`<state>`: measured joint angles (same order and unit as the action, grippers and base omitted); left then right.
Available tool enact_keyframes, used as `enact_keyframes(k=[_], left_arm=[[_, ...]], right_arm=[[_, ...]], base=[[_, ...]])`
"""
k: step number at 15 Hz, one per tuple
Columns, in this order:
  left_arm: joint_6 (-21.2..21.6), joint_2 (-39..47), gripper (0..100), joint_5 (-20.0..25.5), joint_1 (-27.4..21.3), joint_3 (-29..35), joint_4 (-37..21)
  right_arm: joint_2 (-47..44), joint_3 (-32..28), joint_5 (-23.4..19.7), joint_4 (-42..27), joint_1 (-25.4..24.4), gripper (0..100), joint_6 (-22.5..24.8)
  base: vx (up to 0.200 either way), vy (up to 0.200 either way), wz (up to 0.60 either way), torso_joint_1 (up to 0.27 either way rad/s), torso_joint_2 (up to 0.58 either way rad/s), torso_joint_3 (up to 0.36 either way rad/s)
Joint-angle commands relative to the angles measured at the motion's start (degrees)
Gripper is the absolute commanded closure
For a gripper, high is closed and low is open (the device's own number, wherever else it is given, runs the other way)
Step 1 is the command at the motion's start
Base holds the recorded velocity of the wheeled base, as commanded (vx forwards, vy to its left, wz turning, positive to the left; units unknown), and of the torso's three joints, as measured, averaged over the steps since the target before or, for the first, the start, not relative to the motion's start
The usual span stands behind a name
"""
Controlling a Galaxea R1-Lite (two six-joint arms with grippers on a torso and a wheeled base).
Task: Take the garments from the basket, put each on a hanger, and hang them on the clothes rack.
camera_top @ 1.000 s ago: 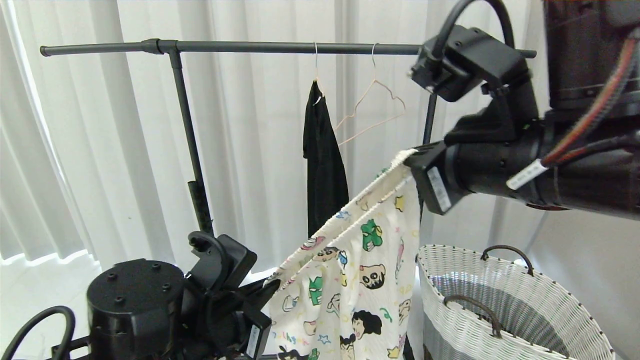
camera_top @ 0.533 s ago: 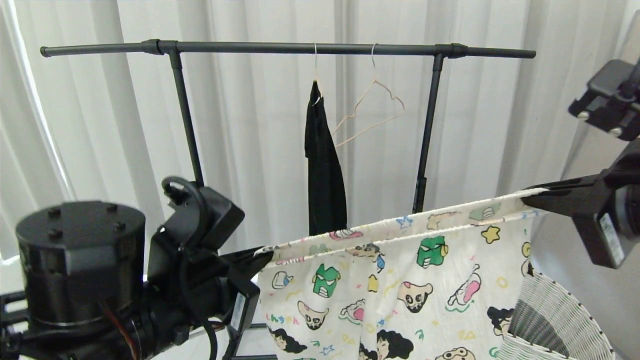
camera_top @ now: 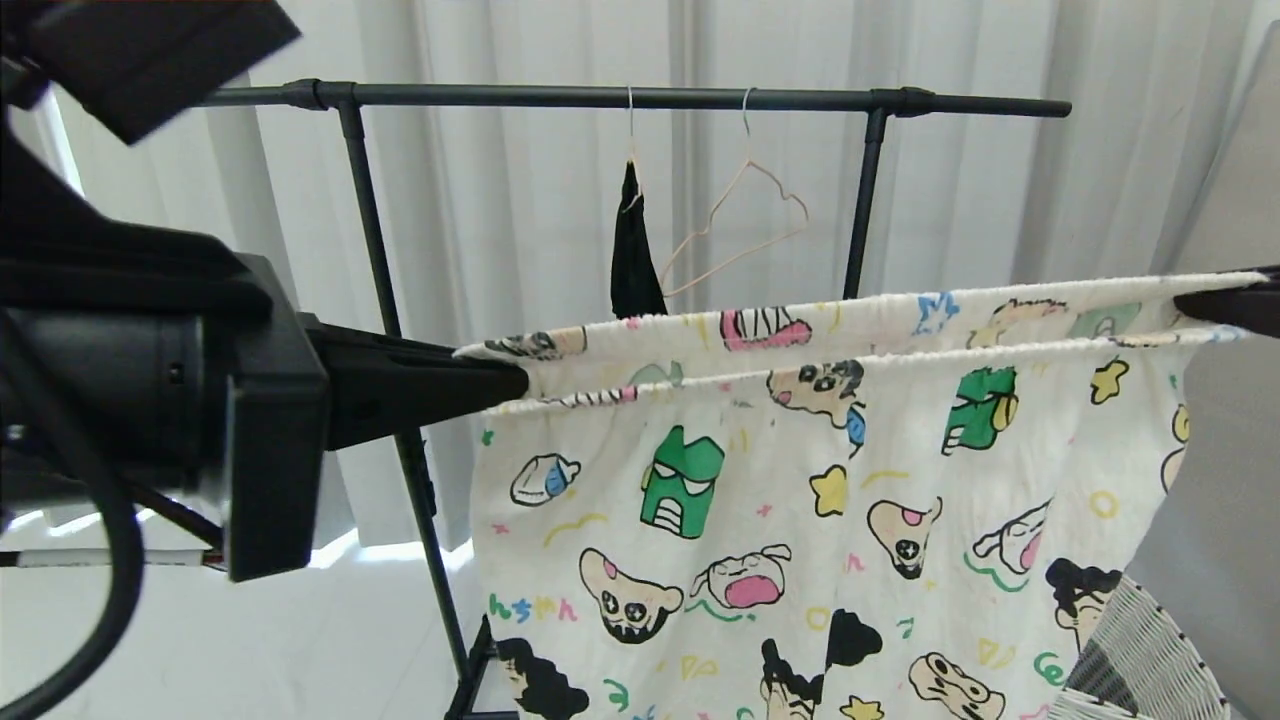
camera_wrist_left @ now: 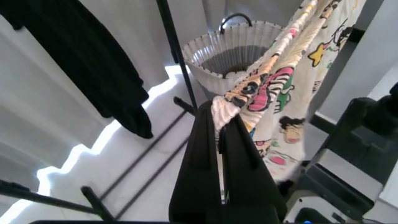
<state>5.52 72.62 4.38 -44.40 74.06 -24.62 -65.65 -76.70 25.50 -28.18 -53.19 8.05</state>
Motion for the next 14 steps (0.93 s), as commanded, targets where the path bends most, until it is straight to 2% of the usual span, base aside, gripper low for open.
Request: enact_keyframes(k=[1,3,6,10,14], left_arm=[[0.7,-2.7,100,-0.2,-0.1,0.2,-0.1],[0.6,-3.7,100,-0.3,0.1,-0.2,0.1],[0.7,-4.9,100,-0.4,1.1,-2.6,0.8],[2.8,-5.4,100,-4.6,1.1,-8.6,9.0],[3.0,-5.0,100,-4.6,1.1,-8.8,9.3]], right_arm=[[1.3,-0.1,0.0,1.4,-1.7,100,0.6],[1.5,0.1,0.0,2.1,-2.2,100,2.9],[1.6,0.9,-0.2,2.1,-2.2,100,3.1],[1.7,0.9,-0.2,2.1,-2.1,100,3.1],[2.2,0.9,-0.1,2.0,-2.0,100,3.0]], base=[[0.000,0.000,0.00,0.000,0.00,0.000],[0.000,0.000,0.00,0.000,0.00,0.000],[0.000,0.000,0.00,0.000,0.00,0.000],[0.000,0.000,0.00,0.000,0.00,0.000],[0.000,0.000,0.00,0.000,0.00,0.000]])
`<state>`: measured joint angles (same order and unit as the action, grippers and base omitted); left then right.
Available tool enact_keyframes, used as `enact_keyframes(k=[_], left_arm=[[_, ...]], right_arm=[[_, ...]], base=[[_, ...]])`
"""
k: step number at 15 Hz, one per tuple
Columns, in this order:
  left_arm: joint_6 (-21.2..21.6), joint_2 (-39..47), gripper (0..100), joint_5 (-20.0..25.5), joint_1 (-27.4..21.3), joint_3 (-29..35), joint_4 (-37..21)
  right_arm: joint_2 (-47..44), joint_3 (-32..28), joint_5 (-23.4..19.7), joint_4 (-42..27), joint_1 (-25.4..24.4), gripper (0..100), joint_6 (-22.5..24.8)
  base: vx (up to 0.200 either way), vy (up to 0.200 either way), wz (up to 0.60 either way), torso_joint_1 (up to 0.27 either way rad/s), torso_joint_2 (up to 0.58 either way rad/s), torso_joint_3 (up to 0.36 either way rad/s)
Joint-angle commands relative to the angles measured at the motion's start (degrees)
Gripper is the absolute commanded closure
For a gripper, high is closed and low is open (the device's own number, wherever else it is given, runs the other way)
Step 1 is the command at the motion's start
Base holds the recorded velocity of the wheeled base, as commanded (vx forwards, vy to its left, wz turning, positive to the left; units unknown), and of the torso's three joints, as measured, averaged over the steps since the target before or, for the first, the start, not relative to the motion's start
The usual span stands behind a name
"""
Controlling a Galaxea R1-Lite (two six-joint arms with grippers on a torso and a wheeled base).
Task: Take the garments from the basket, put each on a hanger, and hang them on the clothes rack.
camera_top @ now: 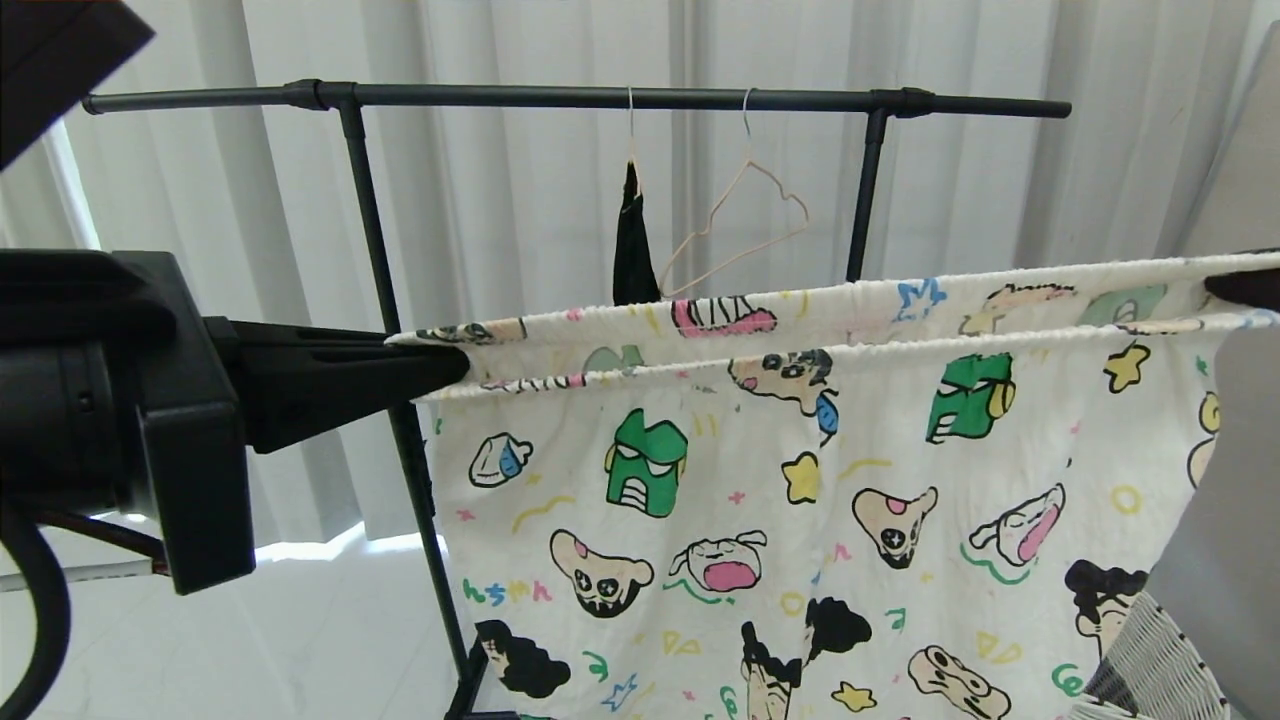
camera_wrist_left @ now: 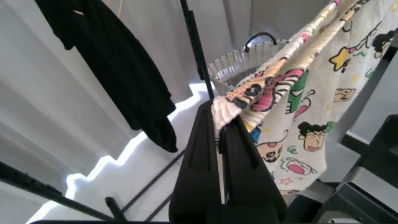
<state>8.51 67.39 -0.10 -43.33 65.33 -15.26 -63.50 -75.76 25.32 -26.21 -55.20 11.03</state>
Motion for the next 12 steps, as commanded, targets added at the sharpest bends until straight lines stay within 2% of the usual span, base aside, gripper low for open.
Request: enact_keyframes(k=[1,4,7,10,12], left_arm=[[-0.1,0.5,100,-0.1,0.1,-0.1,0.7],[-0.1,4.3,100,-0.1,1.4,-0.3,7.4],[0.1,10.3,100,-1.0,1.4,1.0,17.0],[0.0,13.9,100,-2.5,1.1,3.9,18.3],[0.0,14.4,100,-2.5,1.0,4.5,18.3]], right_arm=[[0.7,0.7,0.1,-0.3,0.0,100,0.0],[4.1,1.7,-1.6,-3.5,-1.9,100,-0.3],[6.3,2.1,-2.3,-10.1,-9.5,100,-1.4],[3.8,2.3,-2.1,-11.4,-19.2,100,-1.4],[1.5,2.2,-2.1,-11.1,-22.7,100,-1.4]], base=[[0.000,0.000,0.00,0.000,0.00,0.000],[0.000,0.000,0.00,0.000,0.00,0.000],[0.000,0.000,0.00,0.000,0.00,0.000],[0.000,0.000,0.00,0.000,0.00,0.000],[0.000,0.000,0.00,0.000,0.00,0.000]])
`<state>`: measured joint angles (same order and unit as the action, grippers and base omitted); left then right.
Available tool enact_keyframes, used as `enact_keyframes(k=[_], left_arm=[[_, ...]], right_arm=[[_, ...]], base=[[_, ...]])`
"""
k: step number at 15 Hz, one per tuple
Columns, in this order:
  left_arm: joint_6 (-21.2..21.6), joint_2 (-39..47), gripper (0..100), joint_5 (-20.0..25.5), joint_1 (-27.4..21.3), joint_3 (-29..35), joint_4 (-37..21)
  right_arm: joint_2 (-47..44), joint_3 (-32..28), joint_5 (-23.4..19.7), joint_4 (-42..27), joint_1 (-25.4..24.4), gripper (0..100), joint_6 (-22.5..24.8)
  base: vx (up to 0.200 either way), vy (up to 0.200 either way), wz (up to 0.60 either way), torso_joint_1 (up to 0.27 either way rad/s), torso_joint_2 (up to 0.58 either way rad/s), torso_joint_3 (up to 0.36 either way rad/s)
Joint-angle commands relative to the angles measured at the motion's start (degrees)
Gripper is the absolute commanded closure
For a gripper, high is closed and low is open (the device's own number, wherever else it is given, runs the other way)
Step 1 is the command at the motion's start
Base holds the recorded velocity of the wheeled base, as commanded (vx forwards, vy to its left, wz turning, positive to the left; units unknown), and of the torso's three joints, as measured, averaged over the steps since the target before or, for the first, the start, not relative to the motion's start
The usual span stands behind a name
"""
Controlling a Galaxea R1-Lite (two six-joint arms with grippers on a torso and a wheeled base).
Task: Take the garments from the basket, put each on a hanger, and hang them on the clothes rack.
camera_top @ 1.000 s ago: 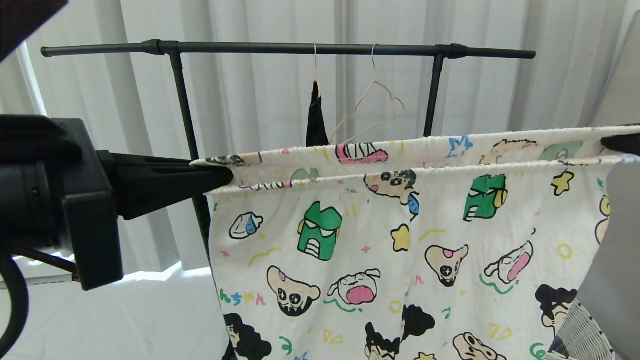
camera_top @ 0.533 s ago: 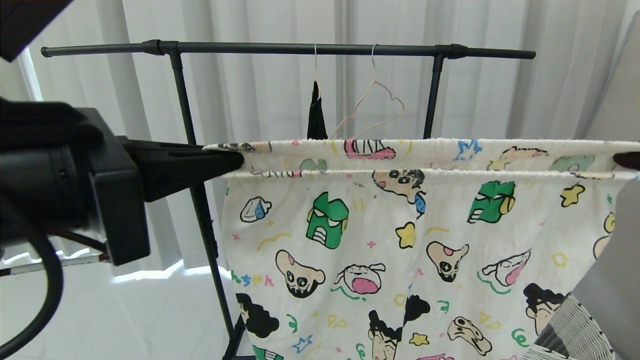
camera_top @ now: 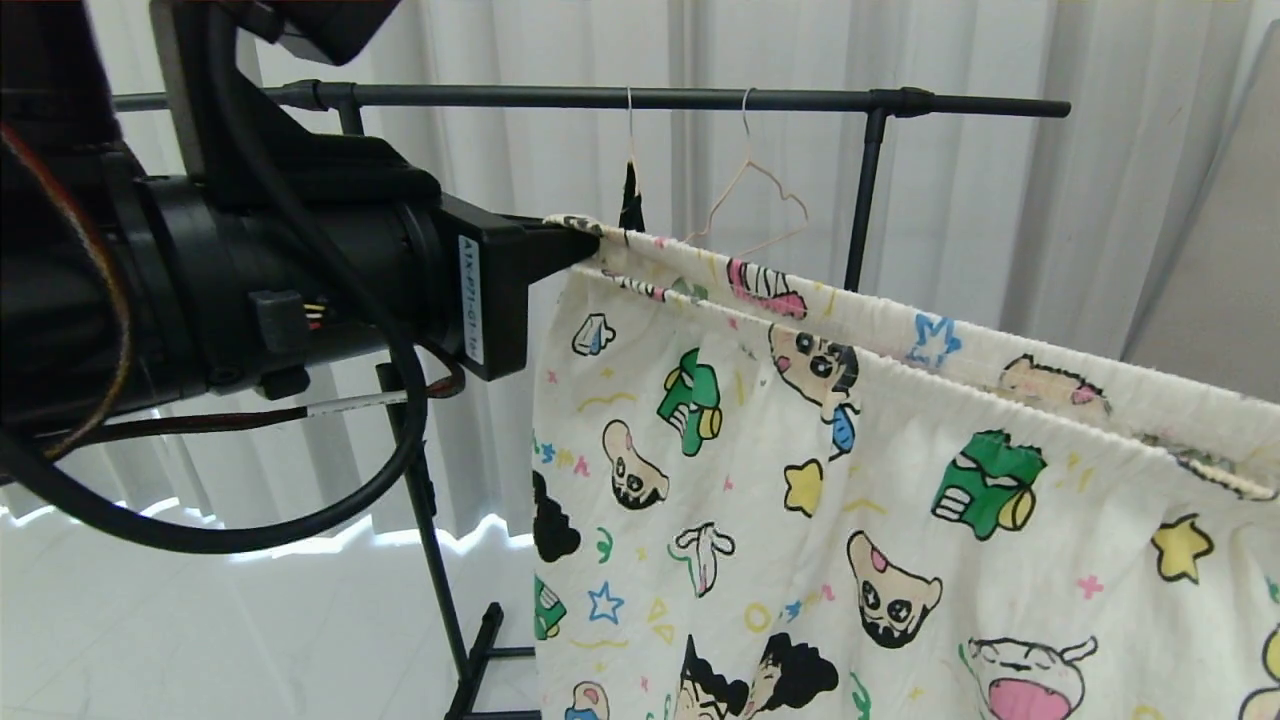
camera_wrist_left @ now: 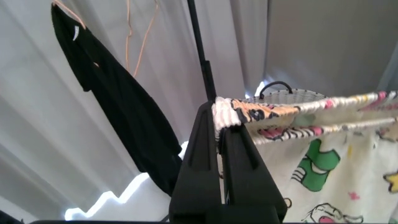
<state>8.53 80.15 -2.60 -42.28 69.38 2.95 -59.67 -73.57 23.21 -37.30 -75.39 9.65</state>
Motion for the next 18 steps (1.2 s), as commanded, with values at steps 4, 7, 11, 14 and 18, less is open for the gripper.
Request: enact_keyframes(k=[4,7,11,14,18], left_arm=[[0.0,1.5,100,-0.1,-0.8,0.1,0.0],[0.0,1.4,100,-0.1,-0.8,0.1,0.0],[0.8,-2.0,100,-0.6,-0.9,-3.3,0.0],[4.4,-12.3,100,-0.6,-1.5,-14.3,-0.1],[13.5,-27.8,100,-3.4,-9.0,-26.8,-5.9]], right_arm=[[-4.0,0.0,0.0,1.3,-4.6,100,0.1],[-4.0,-0.2,0.0,1.3,-4.6,100,0.1],[-2.9,-0.2,0.1,1.3,-3.5,100,-0.4],[-1.7,-0.3,0.2,3.3,3.6,100,-1.3],[-3.2,-0.3,-6.0,10.9,13.7,100,-1.4]], base=[[0.000,0.000,0.00,0.000,0.00,0.000],[0.000,0.000,0.00,0.000,0.00,0.000],[0.000,0.000,0.00,0.000,0.00,0.000],[0.000,0.000,0.00,0.000,0.00,0.000],[0.000,0.000,0.00,0.000,0.00,0.000]])
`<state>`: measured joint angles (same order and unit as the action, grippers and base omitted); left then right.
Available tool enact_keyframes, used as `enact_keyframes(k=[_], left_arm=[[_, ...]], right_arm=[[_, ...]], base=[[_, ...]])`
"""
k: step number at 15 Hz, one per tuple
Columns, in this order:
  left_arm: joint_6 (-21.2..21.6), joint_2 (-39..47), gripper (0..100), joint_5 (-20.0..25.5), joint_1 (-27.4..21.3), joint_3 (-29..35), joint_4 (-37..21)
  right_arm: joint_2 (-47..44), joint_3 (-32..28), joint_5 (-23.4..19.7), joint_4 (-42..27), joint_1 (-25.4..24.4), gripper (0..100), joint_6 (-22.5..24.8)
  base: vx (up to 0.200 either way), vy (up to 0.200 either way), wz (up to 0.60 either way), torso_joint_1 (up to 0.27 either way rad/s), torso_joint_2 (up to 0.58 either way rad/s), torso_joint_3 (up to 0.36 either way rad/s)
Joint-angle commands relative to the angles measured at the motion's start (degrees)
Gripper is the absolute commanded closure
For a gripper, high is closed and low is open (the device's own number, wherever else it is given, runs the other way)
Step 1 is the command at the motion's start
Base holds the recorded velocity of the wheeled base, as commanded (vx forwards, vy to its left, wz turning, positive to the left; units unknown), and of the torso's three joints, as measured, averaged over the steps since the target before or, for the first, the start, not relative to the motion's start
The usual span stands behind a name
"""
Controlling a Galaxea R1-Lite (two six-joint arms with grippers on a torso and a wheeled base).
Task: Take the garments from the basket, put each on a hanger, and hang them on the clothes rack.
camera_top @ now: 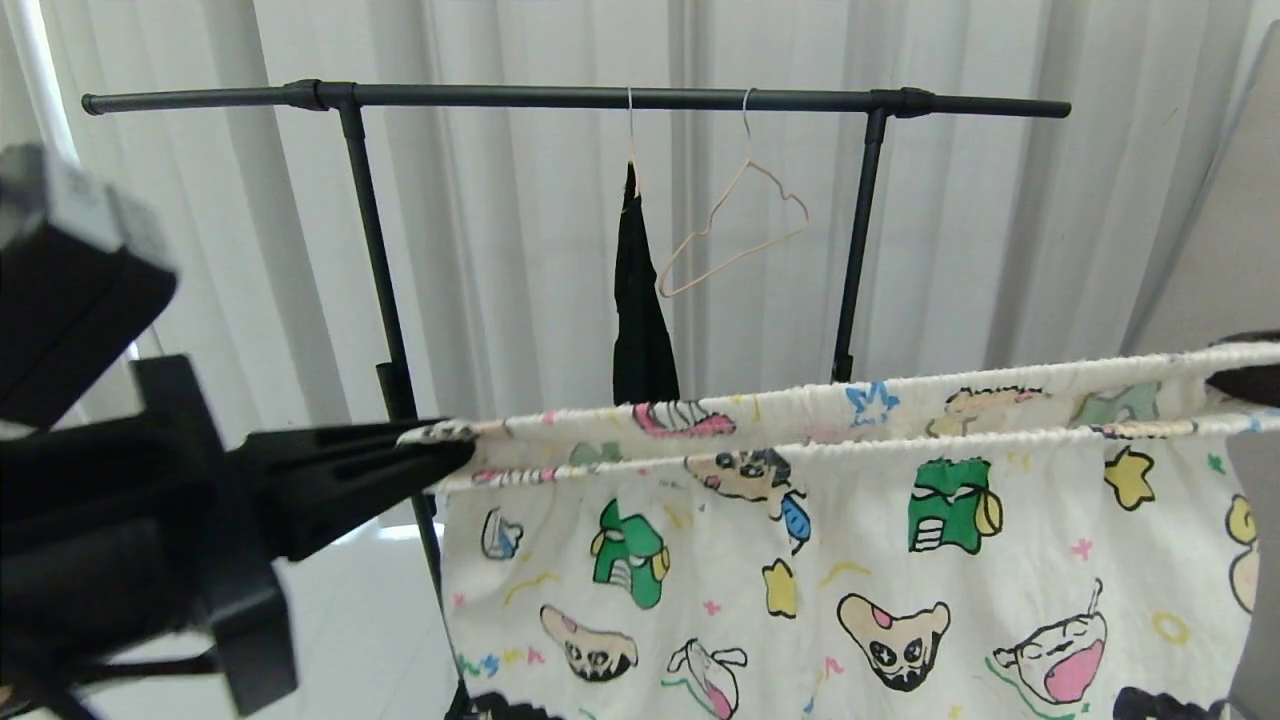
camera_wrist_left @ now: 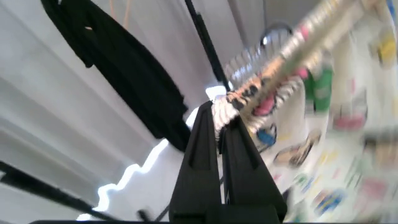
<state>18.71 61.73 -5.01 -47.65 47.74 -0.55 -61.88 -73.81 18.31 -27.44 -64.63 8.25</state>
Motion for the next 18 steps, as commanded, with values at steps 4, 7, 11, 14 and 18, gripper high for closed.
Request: enact_keyframes(k=[4,7,11,14,18], left_arm=[[4.8,-10.7,100,-1.1,-11.5,-2.9,-7.5],[-8.3,-4.5,100,-1.1,-15.6,3.4,-7.5],[-12.7,-1.5,100,-0.7,-20.0,5.7,-8.4],[-13.0,-1.4,100,-0.7,-21.2,5.3,-8.5],[-13.0,-1.0,100,-1.5,-18.6,5.3,-8.4]], right_arm=[[-9.7,-0.5,-8.0,13.6,10.0,100,0.0],[-14.8,-1.9,-9.0,17.9,10.8,100,0.0],[-17.7,-3.7,-10.7,19.4,13.2,100,0.0],[-17.8,-4.6,-10.8,19.4,13.4,100,0.1],[-16.7,-4.5,-10.5,19.0,13.4,100,0.4]], base=[[0.000,0.000,0.00,0.000,0.00,0.000],[0.000,0.000,0.00,0.000,0.00,0.000],[0.000,0.000,0.00,0.000,0.00,0.000],[0.000,0.000,0.00,0.000,0.00,0.000],[0.000,0.000,0.00,0.000,0.00,0.000]])
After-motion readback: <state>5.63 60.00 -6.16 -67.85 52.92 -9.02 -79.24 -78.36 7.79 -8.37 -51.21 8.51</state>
